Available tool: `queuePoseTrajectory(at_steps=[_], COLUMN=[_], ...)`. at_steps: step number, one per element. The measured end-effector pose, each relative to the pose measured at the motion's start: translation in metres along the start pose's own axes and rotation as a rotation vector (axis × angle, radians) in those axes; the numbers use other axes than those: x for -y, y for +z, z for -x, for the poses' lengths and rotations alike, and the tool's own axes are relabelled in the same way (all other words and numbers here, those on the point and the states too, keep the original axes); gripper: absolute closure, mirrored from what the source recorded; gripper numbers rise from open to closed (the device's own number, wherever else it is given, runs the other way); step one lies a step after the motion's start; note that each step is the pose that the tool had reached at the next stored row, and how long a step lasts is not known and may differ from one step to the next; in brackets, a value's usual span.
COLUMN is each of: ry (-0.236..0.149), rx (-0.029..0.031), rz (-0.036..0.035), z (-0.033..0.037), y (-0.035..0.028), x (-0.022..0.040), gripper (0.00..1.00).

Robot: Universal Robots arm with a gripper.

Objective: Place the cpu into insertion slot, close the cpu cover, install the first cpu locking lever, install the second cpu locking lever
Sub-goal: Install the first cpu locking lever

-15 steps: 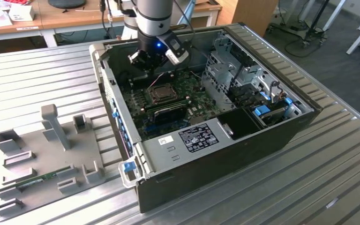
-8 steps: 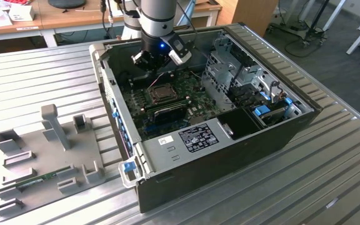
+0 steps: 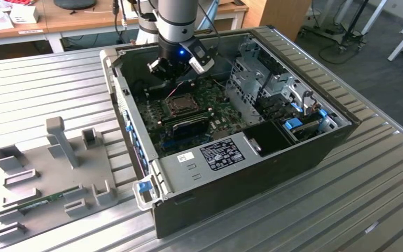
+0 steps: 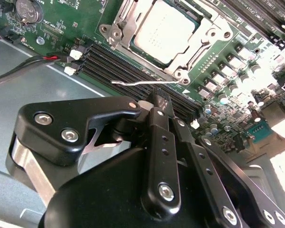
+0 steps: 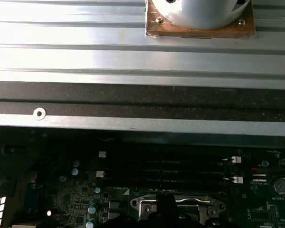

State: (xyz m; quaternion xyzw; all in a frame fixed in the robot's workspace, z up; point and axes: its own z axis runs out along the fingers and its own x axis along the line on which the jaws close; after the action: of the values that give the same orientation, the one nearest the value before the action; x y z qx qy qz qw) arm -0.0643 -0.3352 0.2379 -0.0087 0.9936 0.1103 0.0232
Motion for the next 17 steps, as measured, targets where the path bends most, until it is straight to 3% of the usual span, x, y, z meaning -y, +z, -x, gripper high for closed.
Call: queuePoseTrajectory(at_steps=[2,5,6,13,14,17], ry=[0.0,0.001,0.001,0.011,0.012,0.02], rx=[0.0004,0.0004,-0.0024,-0.0431,-0.0511,-0.0835], rz=[0.0099,0.012,0.012,0.0125,0.0125,0.0124], z=[0.0001,0.0,0.0008,0.0121,0.0125,0.0133], y=[0.0001,0.0001,0.0,0.0011,0.0014,0.0026], x=[0.0,0.0,0.0,0.0004,0.0005,0.0008], gripper=[0.89,0.89,0.89,0.89,0.89,0.89])
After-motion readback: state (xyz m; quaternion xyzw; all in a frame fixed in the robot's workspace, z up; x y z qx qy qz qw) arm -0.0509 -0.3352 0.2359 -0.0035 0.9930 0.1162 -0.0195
